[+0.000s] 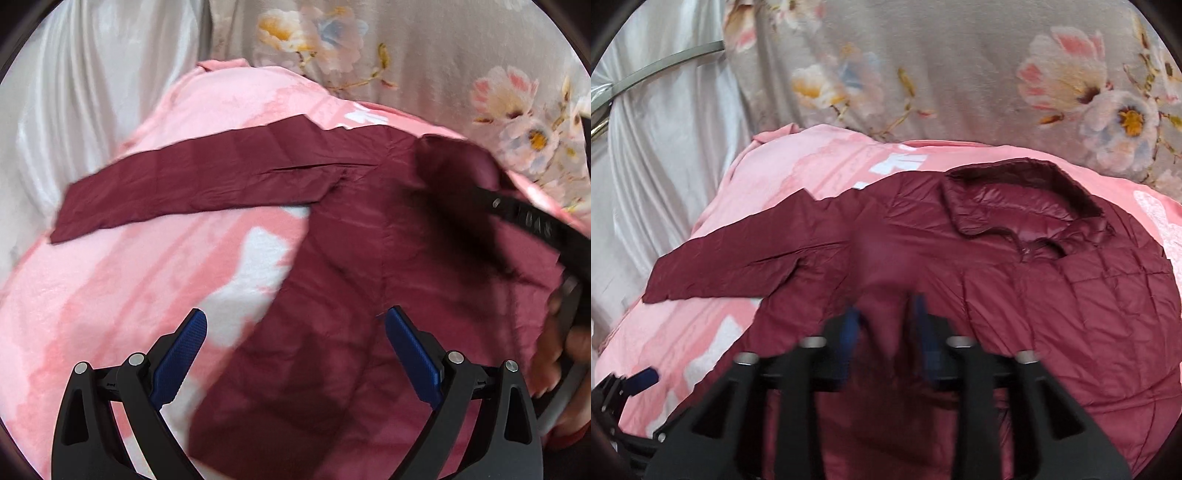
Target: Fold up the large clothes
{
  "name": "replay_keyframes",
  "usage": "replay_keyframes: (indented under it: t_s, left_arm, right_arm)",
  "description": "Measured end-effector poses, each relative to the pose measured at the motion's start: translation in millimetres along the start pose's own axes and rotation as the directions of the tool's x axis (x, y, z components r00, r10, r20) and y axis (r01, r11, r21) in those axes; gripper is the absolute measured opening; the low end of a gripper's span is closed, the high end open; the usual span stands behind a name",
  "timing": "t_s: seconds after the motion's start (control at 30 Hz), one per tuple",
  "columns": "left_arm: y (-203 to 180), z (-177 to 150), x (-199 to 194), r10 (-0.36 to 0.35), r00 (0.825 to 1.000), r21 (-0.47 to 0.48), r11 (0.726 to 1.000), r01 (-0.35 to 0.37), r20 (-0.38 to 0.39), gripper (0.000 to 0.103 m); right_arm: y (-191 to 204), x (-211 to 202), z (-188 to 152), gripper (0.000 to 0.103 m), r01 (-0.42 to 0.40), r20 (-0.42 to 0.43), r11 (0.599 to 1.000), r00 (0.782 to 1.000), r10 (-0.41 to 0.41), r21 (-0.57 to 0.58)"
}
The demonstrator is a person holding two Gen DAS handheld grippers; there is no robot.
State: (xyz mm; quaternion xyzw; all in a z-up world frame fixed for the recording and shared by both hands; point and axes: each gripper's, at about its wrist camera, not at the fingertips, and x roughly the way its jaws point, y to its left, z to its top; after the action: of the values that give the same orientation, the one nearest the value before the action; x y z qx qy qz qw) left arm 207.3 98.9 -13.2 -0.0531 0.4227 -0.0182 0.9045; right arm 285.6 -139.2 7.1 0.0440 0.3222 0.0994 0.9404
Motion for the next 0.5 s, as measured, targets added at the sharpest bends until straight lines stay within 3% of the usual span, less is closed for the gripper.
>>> replay_keyframes:
  t_s: [0.03, 0.13, 0.23, 0.33, 0.4, 0.5]
  left_arm:
    - [-1.8, 6.5, 3.0, -0.052, 0.999, -0.021, 0.998, 0.052, -0.011, 0.095]
    - [-13.0, 24.7, 12.2, -0.156, 0.987, -0.056, 0.986, 0.154, -0.031, 0.095]
    - [-32.4, 43.7, 25.3, -0.232, 0.971, -0.079, 0.971, 0.228, -0.051, 0.095]
    - [-49.3, 57.0, 42.7, -0.301, 0.951, -0.129, 0.948, 0.290, -0.076, 0.095]
    - [-58.1, 64.1, 63.2, -0.328, 0.937, -0.173, 0.936, 0.305, -0.122, 0.095]
    - [-64.2, 65.5, 92.8, -0.373, 0.907, -0.263, 0.911, 0.318, -0.196, 0.095]
  right_arm:
    - [-6.3, -10.7, 0.3, 0.059, 0.002, 0.026, 1.000, 1.000, -0.002, 0.010]
    - [-44.6, -42.2, -0.7, 0.063, 0.026, 0.065, 0.996, 0.997, -0.031, 0.086]
    - [-107.8, -69.4, -11.3, 0.063, 0.058, 0.072, 0.969, 0.994, -0.077, 0.242]
    - [-179.5, -91.2, -32.8, 0.063, 0.107, 0.058, 0.900, 0.988, -0.145, 0.423]
    - [-226.9, -102.5, -53.0, 0.063, 0.111, 0.050, 0.830, 0.985, -0.164, 0.546]
    - [-269.9, -105.6, -72.5, 0.064, 0.109, 0.028, 0.758, 0.986, -0.166, 0.643]
